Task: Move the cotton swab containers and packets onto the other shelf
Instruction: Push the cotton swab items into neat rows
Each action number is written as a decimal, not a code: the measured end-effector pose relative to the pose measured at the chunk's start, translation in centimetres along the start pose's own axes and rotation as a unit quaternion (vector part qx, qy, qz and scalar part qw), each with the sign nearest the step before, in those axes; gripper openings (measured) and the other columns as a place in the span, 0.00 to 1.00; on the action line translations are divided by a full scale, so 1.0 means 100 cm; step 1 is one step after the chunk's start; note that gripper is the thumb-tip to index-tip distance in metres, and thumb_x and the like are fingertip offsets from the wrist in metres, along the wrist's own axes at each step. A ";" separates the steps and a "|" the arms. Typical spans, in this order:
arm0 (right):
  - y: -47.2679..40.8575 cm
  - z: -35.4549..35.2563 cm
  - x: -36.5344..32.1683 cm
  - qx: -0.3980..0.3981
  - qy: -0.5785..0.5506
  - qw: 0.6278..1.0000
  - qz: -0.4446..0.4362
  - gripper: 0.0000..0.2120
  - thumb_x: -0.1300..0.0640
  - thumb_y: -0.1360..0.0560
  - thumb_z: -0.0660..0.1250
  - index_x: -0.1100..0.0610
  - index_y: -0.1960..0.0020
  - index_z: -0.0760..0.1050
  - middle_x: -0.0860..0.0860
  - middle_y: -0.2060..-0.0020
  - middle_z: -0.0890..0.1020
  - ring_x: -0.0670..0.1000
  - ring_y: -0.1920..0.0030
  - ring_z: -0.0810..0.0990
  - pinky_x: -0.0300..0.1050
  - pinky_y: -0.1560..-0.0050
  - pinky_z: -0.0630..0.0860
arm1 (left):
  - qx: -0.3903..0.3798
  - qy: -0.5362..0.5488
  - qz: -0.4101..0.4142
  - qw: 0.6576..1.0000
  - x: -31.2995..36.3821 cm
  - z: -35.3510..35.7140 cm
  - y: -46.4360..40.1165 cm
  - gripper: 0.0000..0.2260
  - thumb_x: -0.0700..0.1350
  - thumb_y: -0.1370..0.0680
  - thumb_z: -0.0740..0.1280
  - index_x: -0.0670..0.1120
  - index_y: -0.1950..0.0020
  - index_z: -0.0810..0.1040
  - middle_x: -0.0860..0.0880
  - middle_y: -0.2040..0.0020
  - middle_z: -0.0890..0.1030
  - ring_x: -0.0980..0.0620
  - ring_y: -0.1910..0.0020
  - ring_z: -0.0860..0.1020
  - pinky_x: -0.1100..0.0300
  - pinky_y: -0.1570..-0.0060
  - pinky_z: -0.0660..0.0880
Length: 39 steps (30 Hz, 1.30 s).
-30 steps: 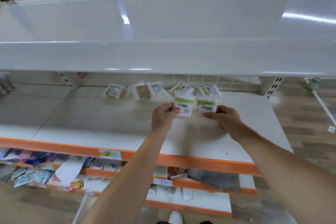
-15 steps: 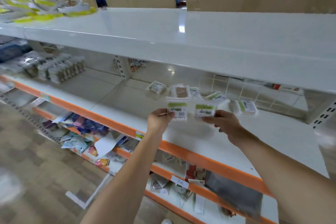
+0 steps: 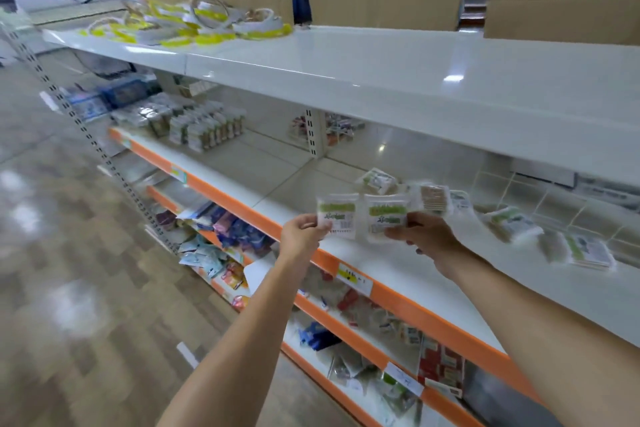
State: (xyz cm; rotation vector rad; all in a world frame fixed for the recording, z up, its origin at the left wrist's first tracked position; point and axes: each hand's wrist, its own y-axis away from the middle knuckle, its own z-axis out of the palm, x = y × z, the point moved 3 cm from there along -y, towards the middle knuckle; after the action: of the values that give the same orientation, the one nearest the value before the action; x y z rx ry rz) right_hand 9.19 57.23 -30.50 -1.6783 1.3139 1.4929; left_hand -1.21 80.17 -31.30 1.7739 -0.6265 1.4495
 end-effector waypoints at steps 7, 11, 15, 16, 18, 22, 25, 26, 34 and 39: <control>-0.027 0.086 -0.020 -0.015 0.012 1.000 -0.002 0.10 0.53 0.33 0.79 0.49 0.53 0.83 0.38 0.68 0.84 0.39 0.67 0.79 0.32 0.70 0.70 | 0.023 0.015 -0.002 1.000 0.001 -0.081 -0.033 0.03 0.42 0.26 0.75 0.47 0.53 0.84 0.52 0.65 0.85 0.56 0.68 0.79 0.59 0.61 0.78; -0.041 0.136 -0.037 -0.038 0.006 0.999 -0.007 0.10 0.53 0.33 0.80 0.49 0.54 0.83 0.37 0.68 0.84 0.35 0.69 0.80 0.31 0.70 0.71 | 0.043 0.025 -0.003 0.999 -0.001 -0.129 -0.053 0.05 0.41 0.26 0.75 0.45 0.51 0.84 0.49 0.61 0.85 0.57 0.72 0.79 0.55 0.59 0.81; -0.058 0.188 -0.054 -0.067 0.002 0.998 -0.009 0.09 0.54 0.33 0.79 0.49 0.54 0.83 0.40 0.66 0.85 0.47 0.61 0.79 0.43 0.62 0.71 | 0.068 0.018 0.017 0.997 0.002 -0.178 -0.068 0.03 0.41 0.25 0.75 0.49 0.56 0.83 0.49 0.58 0.86 0.54 0.64 0.83 0.60 0.63 0.79; -0.062 0.199 -0.058 -0.071 -0.002 0.997 -0.012 0.09 0.55 0.32 0.79 0.49 0.54 0.83 0.40 0.66 0.85 0.48 0.60 0.79 0.43 0.61 0.71 | 0.071 0.020 0.017 0.997 0.002 -0.189 -0.071 0.03 0.40 0.25 0.74 0.48 0.57 0.83 0.48 0.57 0.86 0.53 0.62 0.83 0.59 0.61 0.80; -0.071 0.222 -0.066 -0.084 -0.009 0.996 -0.017 0.08 0.56 0.31 0.78 0.49 0.54 0.82 0.42 0.63 0.85 0.48 0.60 0.77 0.44 0.61 0.71 | 0.083 0.027 0.013 0.996 0.001 -0.209 -0.079 0.03 0.39 0.25 0.74 0.47 0.56 0.83 0.47 0.58 0.86 0.54 0.63 0.83 0.60 0.62 0.80; -0.087 0.265 -0.080 -0.113 -0.019 0.993 -0.018 0.10 0.61 0.30 0.77 0.52 0.51 0.82 0.41 0.65 0.84 0.40 0.68 0.80 0.38 0.66 0.74 | 0.105 0.036 0.016 0.994 -0.001 -0.246 -0.093 0.04 0.39 0.25 0.74 0.47 0.56 0.83 0.52 0.64 0.85 0.60 0.70 0.81 0.68 0.71 0.74; -0.104 0.292 -0.085 -0.125 -0.038 0.991 -0.007 0.12 0.66 0.30 0.76 0.56 0.49 0.81 0.45 0.63 0.85 0.35 0.72 0.80 0.28 0.72 0.71 | 0.119 0.041 0.000 0.992 -0.005 -0.268 -0.109 0.03 0.40 0.25 0.74 0.47 0.55 0.84 0.50 0.60 0.85 0.55 0.63 0.82 0.62 0.62 0.78; -0.110 0.300 -0.087 -0.131 -0.035 0.991 -0.004 0.13 0.66 0.30 0.76 0.56 0.48 0.81 0.46 0.61 0.85 0.35 0.72 0.80 0.27 0.73 0.71 | 0.125 0.042 -0.006 0.991 -0.006 -0.274 -0.115 0.03 0.41 0.25 0.74 0.48 0.55 0.84 0.49 0.58 0.85 0.53 0.62 0.82 0.59 0.59 0.79; -0.183 0.363 -0.114 -0.141 0.029 0.989 -0.018 0.11 0.61 0.32 0.77 0.53 0.51 0.83 0.46 0.62 0.84 0.43 0.66 0.77 0.40 0.65 0.70 | 0.150 0.027 -0.010 0.988 -0.001 -0.323 -0.190 0.04 0.40 0.25 0.74 0.46 0.51 0.82 0.49 0.56 0.85 0.58 0.62 0.82 0.66 0.64 0.76; -0.235 0.391 -0.135 -0.120 0.042 0.992 -0.020 0.09 0.60 0.34 0.79 0.52 0.56 0.83 0.40 0.72 0.82 0.37 0.73 0.76 0.29 0.74 0.68 | 0.145 0.017 -0.015 0.989 0.015 -0.343 -0.239 0.06 0.40 0.24 0.74 0.44 0.48 0.82 0.46 0.52 0.85 0.54 0.57 0.82 0.64 0.61 0.75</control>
State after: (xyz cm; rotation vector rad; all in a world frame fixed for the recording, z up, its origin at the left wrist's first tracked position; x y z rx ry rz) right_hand 14.71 104.41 -32.23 -1.9254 1.1737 1.6259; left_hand -3.21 121.95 -32.88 1.9657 -0.3841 1.6112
